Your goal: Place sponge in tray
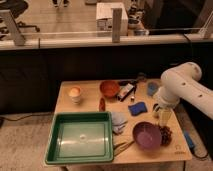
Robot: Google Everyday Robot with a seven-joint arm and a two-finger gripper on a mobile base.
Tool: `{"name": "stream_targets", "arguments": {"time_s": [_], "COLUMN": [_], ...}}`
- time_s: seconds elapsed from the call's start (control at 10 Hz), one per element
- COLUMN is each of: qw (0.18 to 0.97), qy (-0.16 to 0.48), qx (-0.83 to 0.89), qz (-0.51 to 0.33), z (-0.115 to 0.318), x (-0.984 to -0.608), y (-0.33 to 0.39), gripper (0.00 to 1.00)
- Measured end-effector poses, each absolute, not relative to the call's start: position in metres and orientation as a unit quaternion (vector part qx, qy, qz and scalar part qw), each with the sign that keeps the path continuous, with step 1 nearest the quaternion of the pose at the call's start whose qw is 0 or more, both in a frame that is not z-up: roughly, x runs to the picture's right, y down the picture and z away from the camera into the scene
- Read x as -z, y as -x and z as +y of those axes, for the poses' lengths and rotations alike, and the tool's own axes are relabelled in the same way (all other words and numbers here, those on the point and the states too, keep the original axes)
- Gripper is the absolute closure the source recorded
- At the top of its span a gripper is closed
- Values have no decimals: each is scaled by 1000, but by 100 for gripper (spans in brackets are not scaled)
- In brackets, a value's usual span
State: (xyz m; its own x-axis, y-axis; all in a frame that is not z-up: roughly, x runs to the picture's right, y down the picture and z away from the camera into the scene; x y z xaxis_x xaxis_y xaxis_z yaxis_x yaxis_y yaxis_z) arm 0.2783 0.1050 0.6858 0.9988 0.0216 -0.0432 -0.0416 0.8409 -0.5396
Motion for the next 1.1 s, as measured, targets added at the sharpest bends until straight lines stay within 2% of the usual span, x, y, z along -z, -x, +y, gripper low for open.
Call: {"name": "stream_targets", "arguments": {"time_s": [1.1], "qw": [959], "qy": [282], "qx": [-17], "qz": [17], "z": [106], "x": [-687], "y": [-278], "gripper": [20]}}
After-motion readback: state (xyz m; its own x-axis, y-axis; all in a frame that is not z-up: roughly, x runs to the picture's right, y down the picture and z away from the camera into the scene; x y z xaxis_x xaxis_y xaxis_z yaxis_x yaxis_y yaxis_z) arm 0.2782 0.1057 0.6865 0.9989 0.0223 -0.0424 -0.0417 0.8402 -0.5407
